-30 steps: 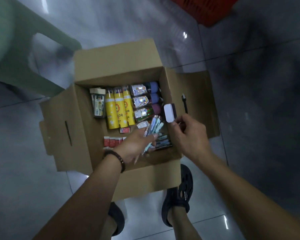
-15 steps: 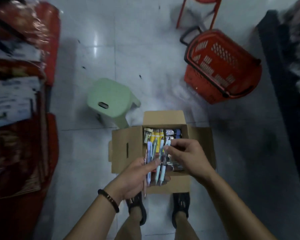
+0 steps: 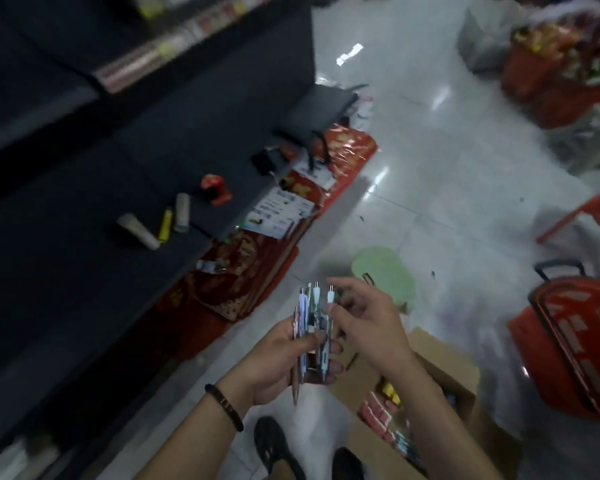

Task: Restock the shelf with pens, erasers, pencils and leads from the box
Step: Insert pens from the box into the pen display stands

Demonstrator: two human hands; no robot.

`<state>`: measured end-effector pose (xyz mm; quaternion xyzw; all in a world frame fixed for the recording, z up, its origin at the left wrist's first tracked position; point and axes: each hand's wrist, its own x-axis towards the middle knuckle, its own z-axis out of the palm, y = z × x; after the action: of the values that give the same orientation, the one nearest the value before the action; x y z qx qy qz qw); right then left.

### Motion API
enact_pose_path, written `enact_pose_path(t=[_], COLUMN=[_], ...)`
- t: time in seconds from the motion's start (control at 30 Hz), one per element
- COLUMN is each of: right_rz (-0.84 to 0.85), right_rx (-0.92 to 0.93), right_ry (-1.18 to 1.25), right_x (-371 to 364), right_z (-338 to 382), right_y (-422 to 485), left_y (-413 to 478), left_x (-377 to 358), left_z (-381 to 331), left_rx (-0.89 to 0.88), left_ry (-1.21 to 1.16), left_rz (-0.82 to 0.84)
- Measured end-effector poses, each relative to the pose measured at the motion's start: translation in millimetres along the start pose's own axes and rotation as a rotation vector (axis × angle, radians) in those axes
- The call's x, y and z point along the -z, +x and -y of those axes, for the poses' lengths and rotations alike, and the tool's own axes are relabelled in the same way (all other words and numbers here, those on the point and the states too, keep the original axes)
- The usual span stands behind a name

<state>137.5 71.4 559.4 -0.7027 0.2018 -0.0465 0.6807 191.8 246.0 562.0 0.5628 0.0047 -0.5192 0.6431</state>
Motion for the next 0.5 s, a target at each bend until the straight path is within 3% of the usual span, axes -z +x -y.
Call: enact_pose_path(t=[0.33, 0.5], right_rz=[0.326, 0.407], right_rx=[0.218, 0.398], right_ry=[-0.168, -0.250], right_x=[-217.7, -358.4], right_z=[107.6, 154.6], right_y=[10.2, 0.1], left_y=[-169.2, -258.1], left_x=[135.7, 229.4], left_z=[-30.5, -27.7], left_rx=[-0.382, -0.561], left_ry=[-0.334, -0.408], left_rz=[-0.433, -0.506])
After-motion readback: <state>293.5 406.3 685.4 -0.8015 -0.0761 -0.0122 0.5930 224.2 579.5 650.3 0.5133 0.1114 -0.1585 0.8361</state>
